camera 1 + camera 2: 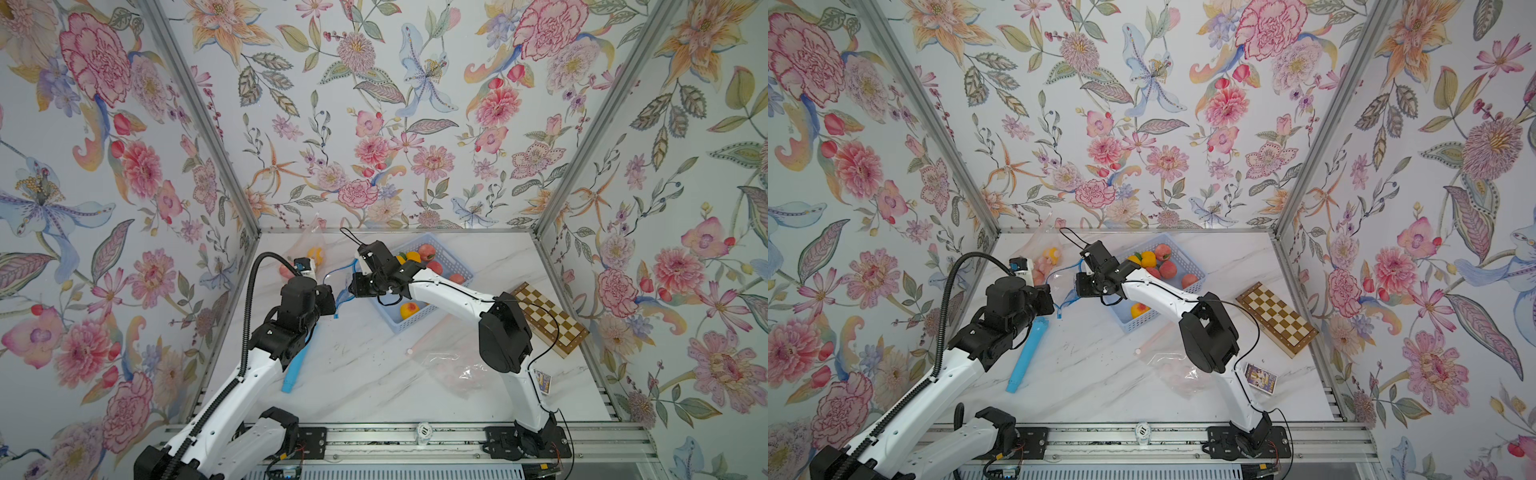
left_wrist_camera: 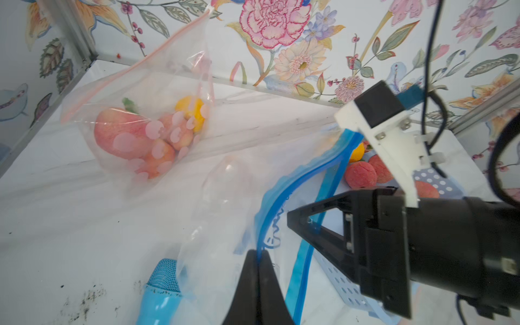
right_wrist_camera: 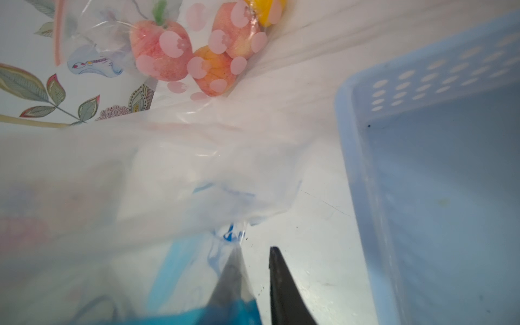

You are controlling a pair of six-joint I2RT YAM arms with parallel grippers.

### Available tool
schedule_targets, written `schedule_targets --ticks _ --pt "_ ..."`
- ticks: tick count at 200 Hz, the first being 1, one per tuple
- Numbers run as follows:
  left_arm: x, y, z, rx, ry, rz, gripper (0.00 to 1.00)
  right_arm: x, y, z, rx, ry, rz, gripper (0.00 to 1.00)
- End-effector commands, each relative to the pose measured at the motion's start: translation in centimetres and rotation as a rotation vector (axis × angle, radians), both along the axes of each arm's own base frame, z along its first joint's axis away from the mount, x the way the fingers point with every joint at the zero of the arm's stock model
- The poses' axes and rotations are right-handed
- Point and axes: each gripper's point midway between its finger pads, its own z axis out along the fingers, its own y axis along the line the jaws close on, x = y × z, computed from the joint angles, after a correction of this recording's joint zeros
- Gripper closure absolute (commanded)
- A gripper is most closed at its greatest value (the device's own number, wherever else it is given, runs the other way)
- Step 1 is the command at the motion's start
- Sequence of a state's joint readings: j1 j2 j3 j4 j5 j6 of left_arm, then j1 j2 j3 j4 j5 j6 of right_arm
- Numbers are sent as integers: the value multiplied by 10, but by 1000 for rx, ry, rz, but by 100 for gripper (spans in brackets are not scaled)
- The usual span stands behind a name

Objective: Place the peach in a zip-top bag and seal the zipper
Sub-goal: Open the zipper of the food storage bag at the center of the board.

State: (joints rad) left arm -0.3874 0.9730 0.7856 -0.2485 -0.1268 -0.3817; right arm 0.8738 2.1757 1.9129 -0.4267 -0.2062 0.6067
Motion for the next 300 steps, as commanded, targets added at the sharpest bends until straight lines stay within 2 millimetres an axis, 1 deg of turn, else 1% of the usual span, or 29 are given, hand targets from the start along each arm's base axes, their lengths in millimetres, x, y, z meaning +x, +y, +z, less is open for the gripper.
schedule_targets --ticks 1,16,35,38,52,59,71,78,81,85,99,116,138,198,219,232,251,280,291,300 --pt "2 19 6 17 -42 117 100 -16 10 3 12 15 57 91" --pt "6 17 5 31 -35 110 100 -18 7 -1 3 11 49 100" --pt "8 7 -2 36 -4 54 100 -17 -4 -11 -25 17 17 100" --pt "9 5 -4 36 3 45 99 -17 -6 -13 -26 19 14 100" --pt "8 -3 -12 33 35 2 90 -18 -11 -17 -32 22 7 100" --pt "8 -6 -17 28 51 -16 87 -17 -13 -18 -34 23 5 100" --pt "8 -10 -24 22 76 -40 78 -18 -15 -21 -36 26 8 100" --pt "7 -12 -27 17 87 -52 75 -17 -16 -21 -34 27 8 100" --pt "7 -13 -28 16 91 -58 72 -17 -16 -22 -34 28 8 100" --pt "7 -14 -30 13 96 -66 70 -17 -17 -23 -35 31 7 100" --pt "7 -16 -34 4 113 -87 55 -16 -18 -23 -31 37 11 100" --pt "9 -17 -37 -4 125 -104 44 -16 -22 -23 -34 36 12 100" --pt "12 -16 -40 -7 133 -108 39 -16 -26 -22 -31 36 15 100" --pt "20 -21 -49 -34 146 -118 39 -17 -27 -17 -18 39 26 100" --pt "23 -24 -49 -52 141 -122 39 -18 -29 -16 -21 34 23 100" --pt "24 -29 -47 -73 141 -146 35 -17 -32 -18 -27 36 17 100" --pt "22 -35 -40 -91 132 -176 24 -15 -37 -20 -30 46 7 100" --pt "14 -30 -23 -79 93 -177 20 -13 -39 -18 -25 42 7 100" --pt "10 -29 -19 -69 81 -186 17 -13 -39 -16 -22 40 9 100" --pt "8 -28 -20 -54 86 -195 16 -13 -38 -14 -17 40 13 100"
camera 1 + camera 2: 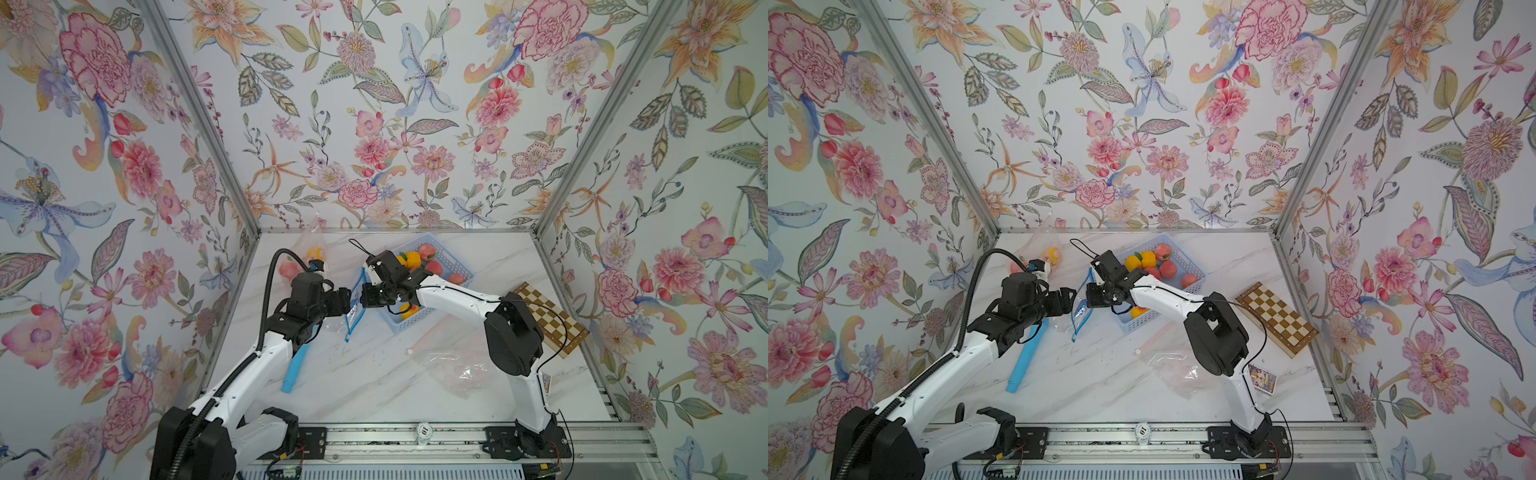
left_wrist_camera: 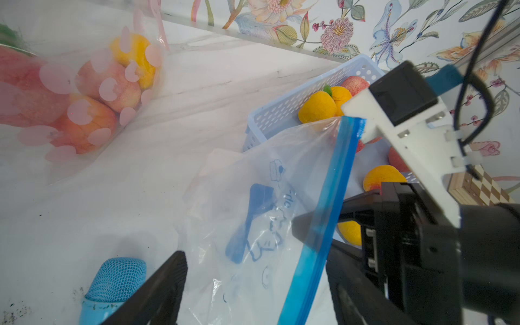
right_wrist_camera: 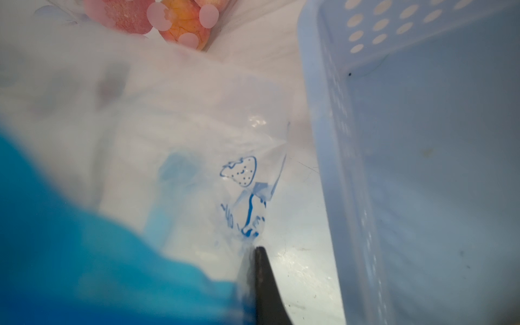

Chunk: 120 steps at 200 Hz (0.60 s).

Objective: Place the peach in a zip-top bag and seal the zipper
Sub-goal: Open the zipper of the food storage bag at the center of the board.

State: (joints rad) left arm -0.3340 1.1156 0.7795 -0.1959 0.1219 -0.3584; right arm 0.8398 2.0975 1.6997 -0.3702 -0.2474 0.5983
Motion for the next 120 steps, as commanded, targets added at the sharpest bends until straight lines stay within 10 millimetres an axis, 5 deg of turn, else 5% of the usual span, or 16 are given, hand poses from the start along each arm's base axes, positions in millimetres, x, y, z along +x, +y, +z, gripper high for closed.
schedule_targets --ticks 1,79,120 --pt "-4 2 20 13 -45 -25 16 0 -4 20 26 -28 12 100" --pt "-3 -33 -1 69 17 -181 1 -1 0 25 38 -15 26 100" --pt "4 -23 -19 149 41 -122 8 -4 2 28 52 -4 33 100"
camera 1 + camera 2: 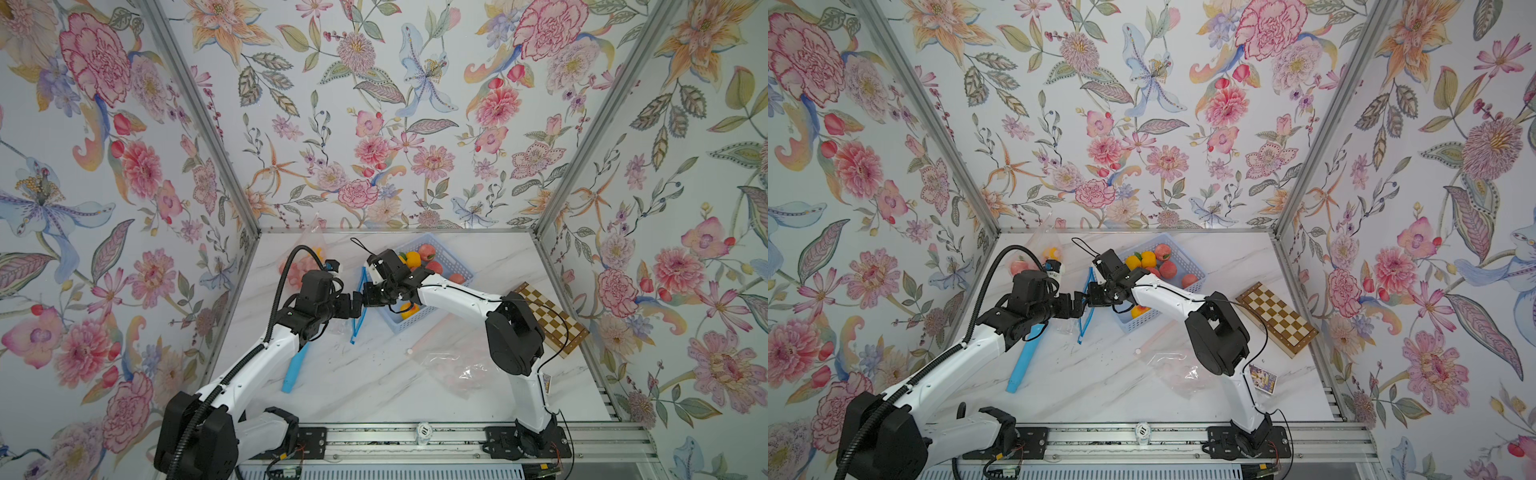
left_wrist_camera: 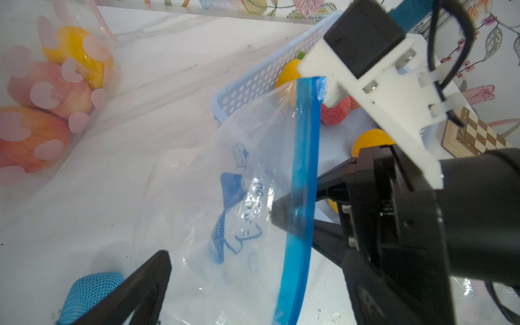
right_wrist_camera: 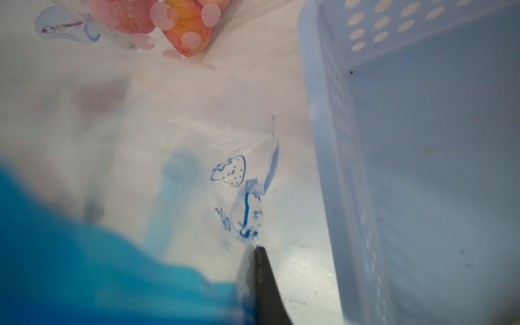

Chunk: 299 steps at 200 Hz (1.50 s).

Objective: Place the peach in a zip-top bag and seal the zipper
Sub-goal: Open the zipper of the food storage bag at the center of the board.

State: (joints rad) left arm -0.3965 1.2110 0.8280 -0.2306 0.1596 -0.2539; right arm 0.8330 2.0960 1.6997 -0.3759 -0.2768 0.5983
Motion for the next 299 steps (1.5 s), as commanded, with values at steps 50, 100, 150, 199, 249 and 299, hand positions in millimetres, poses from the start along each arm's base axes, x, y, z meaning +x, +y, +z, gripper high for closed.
schedule_targets --ticks 50,100,150,199,249,299 --pt "21 25 -4 103 -73 150 50 -10 -2 28 35 -8 29 100" --pt "11 32 6 92 -85 180 100 -2 -17 22 -3 -14 -35 100" --pt "-10 36 20 -5 -79 210 100 18 -7 28 -2 -65 -64 79" --pt "-15 33 23 -63 -64 219 100 31 15 41 -5 -147 -62 48" --pt "-14 35 26 -66 -65 243 100 24 23 23 -111 -182 -40 34" --pt "-22 63 44 82 -89 293 100 42 -25 -11 -287 -178 -147 59"
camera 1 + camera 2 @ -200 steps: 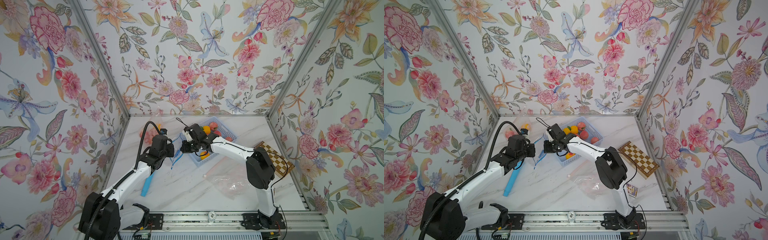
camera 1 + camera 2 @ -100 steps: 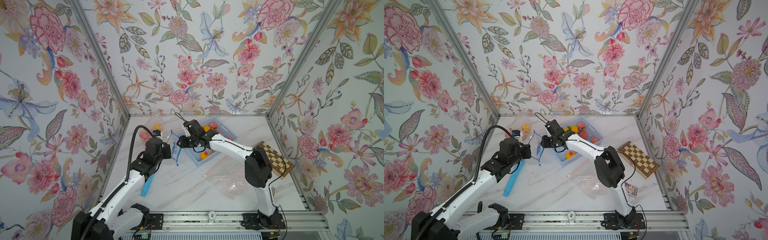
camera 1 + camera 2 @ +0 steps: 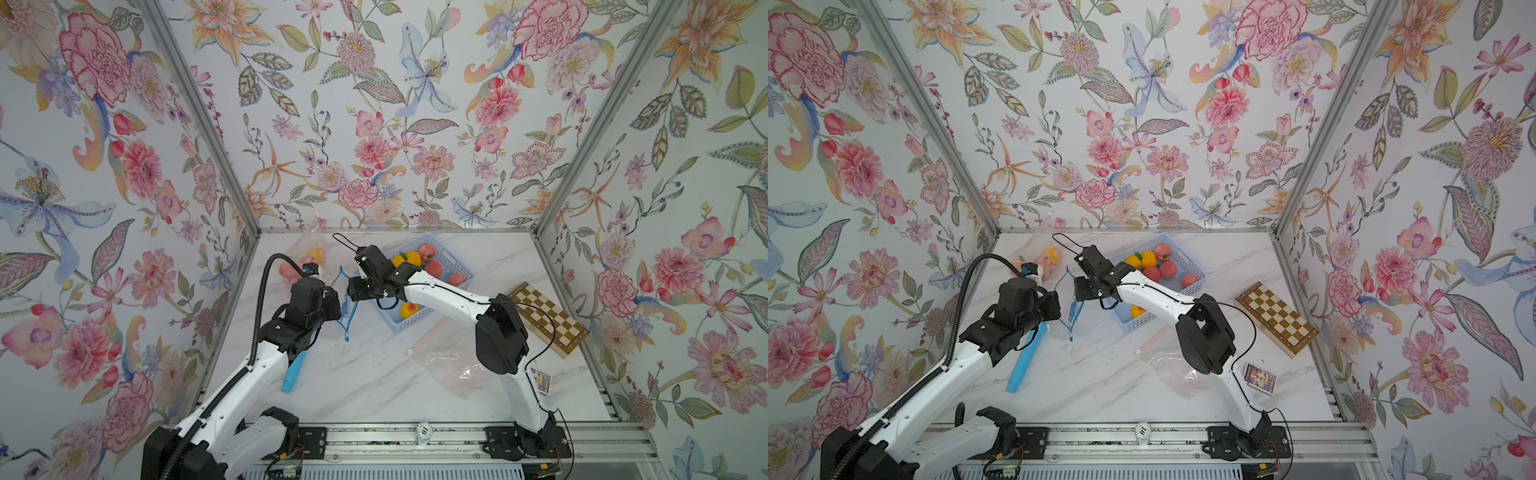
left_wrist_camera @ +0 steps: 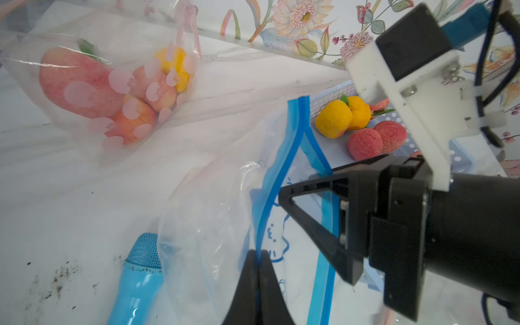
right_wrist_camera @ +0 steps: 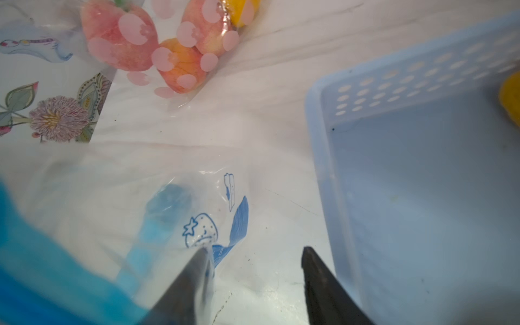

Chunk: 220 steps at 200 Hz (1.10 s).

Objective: Place the peach in a zip-top bag and seal the zipper
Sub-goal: Open the zipper of the food storage bag at the center of the board.

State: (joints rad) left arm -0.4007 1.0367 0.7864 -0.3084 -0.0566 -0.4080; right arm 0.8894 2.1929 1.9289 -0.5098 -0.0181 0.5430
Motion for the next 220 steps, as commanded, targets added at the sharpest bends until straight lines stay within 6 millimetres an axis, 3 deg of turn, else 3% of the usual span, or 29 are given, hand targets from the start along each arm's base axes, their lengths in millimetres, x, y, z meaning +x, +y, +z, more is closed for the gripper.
schedule_targets --ticks 1,25,57,103,154,195,220 --pt "-6 18 20 99 -17 38 100 16 -39 -26 -136 0 -91 60" --pt "-12 34 24 178 1 69 100 19 -51 -38 -165 20 -112 74" --pt "-13 40 25 195 1 77 100 17 -42 -39 -157 29 -79 78" --pt "4 6 6 67 8 -22 100 -2 -12 -11 -66 31 52 55" --pt "27 13 -6 156 22 20 100 -22 1 28 55 22 141 39" --pt "32 12 -3 178 21 10 100 -25 -13 49 82 -13 127 33" --pt "32 6 0 148 11 -11 100 -13 -34 61 76 -50 76 32"
